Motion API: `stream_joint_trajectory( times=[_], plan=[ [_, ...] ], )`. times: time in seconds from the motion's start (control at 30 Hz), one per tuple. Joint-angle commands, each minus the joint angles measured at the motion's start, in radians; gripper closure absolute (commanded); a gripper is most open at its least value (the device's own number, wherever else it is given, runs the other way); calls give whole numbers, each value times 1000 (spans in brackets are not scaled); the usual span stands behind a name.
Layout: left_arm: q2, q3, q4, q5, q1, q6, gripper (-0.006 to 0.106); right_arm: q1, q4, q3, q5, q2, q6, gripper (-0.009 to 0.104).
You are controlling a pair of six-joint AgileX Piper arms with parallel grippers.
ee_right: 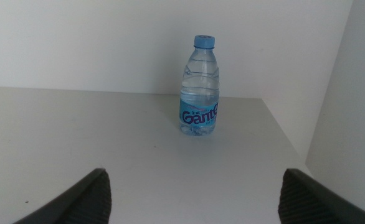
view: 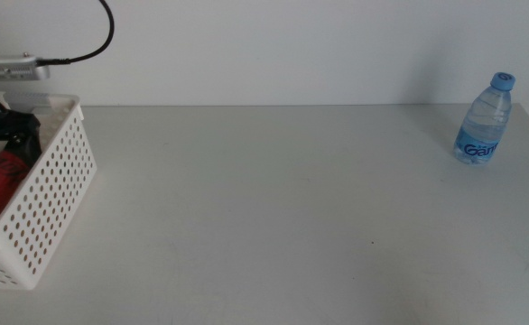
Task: Use arms to grab the bottles and put them into the dustbin to the left of the table.
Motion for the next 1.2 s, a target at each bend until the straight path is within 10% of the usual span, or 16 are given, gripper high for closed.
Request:
stream_joint_trajectory(
  times=[0.0,0.23,0.6,1.17],
  plan=[
    [-105,-50,44,92,-43,-75,7,-6,-9,-9,-72,-22,-9,20],
    [-289,-75,148,72,-139,-184,11,-6,-9,-9,-72,-22,-9,20],
    [-724,192,-180,-186,-323,49,11,-6,-9,-9,-72,-22,-9,20],
    [-1474,707,-270,-361,-466,102,11,-6,-9,-9,-72,-22,-9,20]
  ],
)
